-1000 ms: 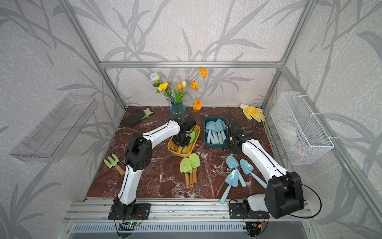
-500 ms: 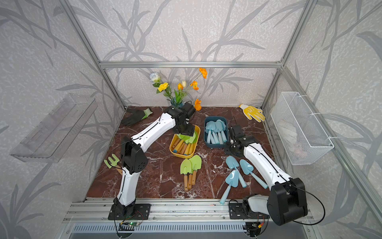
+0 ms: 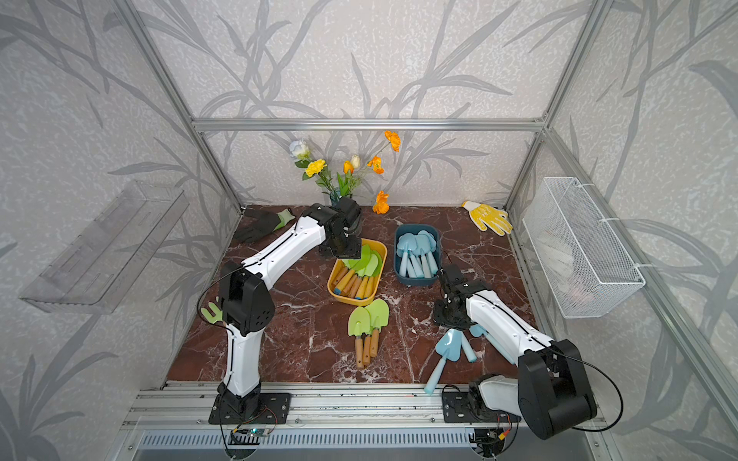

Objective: Sort the small shovels by color and place them into the storage box
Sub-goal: Pick up the shovel from the center of the board.

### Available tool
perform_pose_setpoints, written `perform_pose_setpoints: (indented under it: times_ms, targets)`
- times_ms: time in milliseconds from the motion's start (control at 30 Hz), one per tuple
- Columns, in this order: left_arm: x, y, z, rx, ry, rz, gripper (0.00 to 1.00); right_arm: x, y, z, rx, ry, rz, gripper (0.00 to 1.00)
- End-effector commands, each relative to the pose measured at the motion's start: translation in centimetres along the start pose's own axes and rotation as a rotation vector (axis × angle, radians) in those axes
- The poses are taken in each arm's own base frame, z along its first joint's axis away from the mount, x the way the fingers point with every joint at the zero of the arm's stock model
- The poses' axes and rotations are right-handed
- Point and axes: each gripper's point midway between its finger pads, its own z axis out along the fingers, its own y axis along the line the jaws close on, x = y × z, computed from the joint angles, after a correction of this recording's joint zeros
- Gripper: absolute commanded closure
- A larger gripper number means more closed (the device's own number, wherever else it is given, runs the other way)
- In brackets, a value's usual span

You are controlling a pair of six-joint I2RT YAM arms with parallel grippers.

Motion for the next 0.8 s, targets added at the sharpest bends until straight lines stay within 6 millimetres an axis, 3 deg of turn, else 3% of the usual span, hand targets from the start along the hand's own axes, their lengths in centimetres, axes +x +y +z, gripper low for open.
perform_pose_setpoints:
  times_ms: [0, 167, 467, 767]
  targets:
    - [0.4, -0.2, -0.2, 0.021, 0.007, -0.020, 0.14, 0.8, -1.5, -0.6, 0.061, -0.004, 0.024, 0.49]
    - [1.0, -0.1, 0.4, 0.016, 0.032, -0.018, 0.14, 4.5, -2.2, -0.7, 0.057, 0.112, 0.086, 0.49]
    - [1.2, 0.0, 1.1, 0.003, 0.048, -0.004, 0.14, 11.7, 0.2, -1.0, -0.012, 0.306, 0.100, 0.49]
    - [1.6, 0.6, 1.0, -0.014, 0.054, 0.010, 0.14, 15.0, 0.0, 2.0, 0.069, 0.392, 0.091, 0.50]
